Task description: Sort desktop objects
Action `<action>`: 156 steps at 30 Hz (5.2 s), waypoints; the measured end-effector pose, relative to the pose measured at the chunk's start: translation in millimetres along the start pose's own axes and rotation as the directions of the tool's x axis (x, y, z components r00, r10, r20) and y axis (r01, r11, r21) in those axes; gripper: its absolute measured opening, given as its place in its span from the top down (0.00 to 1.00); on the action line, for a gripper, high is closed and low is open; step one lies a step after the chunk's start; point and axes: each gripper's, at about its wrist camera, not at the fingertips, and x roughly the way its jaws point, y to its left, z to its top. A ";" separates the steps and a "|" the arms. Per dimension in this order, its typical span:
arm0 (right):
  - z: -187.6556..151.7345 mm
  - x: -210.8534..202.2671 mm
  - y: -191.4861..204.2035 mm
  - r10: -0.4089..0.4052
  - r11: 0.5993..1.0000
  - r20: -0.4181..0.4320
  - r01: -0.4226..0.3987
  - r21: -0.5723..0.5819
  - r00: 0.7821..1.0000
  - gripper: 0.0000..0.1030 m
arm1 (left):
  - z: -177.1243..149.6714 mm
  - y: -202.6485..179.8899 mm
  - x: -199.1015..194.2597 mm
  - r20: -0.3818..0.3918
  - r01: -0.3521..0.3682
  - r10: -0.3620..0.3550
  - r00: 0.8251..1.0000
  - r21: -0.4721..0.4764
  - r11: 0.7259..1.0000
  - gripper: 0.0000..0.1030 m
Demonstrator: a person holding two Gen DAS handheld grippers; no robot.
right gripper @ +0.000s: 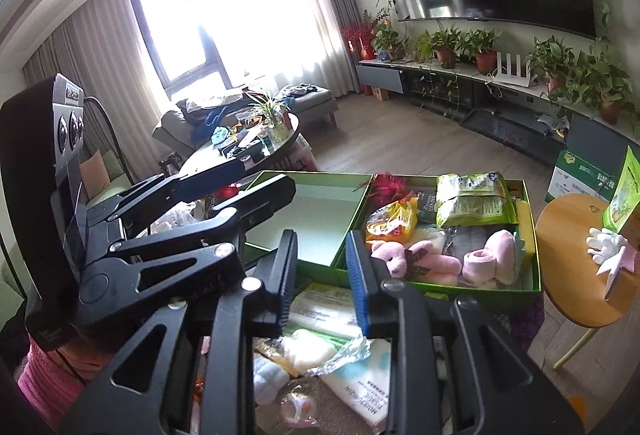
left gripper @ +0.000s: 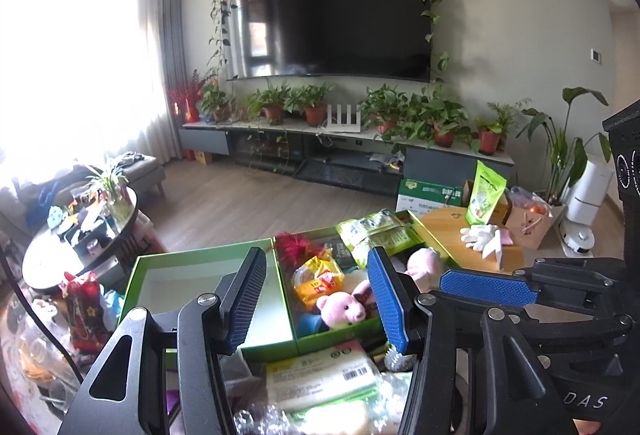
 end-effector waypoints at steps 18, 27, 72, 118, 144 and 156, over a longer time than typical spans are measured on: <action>-62.3 -28.6 39.0 0.019 0.999 -0.024 -0.019 -0.039 1.000 0.75 | -61.4 -9.8 -57.3 0.033 -0.025 0.025 0.999 0.017 1.000 0.48; -92.3 -34.0 50.0 0.002 0.998 -0.044 -0.005 -0.061 0.999 0.75 | -86.9 -20.1 -69.6 0.040 -0.065 0.063 0.997 0.051 0.997 0.48; -182.2 12.3 28.5 0.013 0.999 -0.164 -0.007 0.041 0.986 0.55 | -186.9 -12.1 -36.5 -0.066 -0.101 0.095 0.993 -0.086 0.991 0.48; -218.9 11.1 -36.1 -0.051 0.985 -0.295 0.096 0.143 0.954 0.60 | -204.7 -70.6 -32.7 -0.145 0.112 -0.107 0.984 0.031 0.993 0.48; -226.5 1.7 -50.4 -0.039 0.995 -0.263 0.062 0.081 0.964 0.60 | -223.8 -106.7 -7.2 -0.288 0.191 -0.156 0.945 0.095 0.977 0.48; -228.6 13.1 -61.7 0.047 0.993 -0.269 -0.016 0.116 0.962 0.62 | -225.3 -105.6 8.2 -0.317 0.185 -0.146 0.937 0.095 0.978 0.57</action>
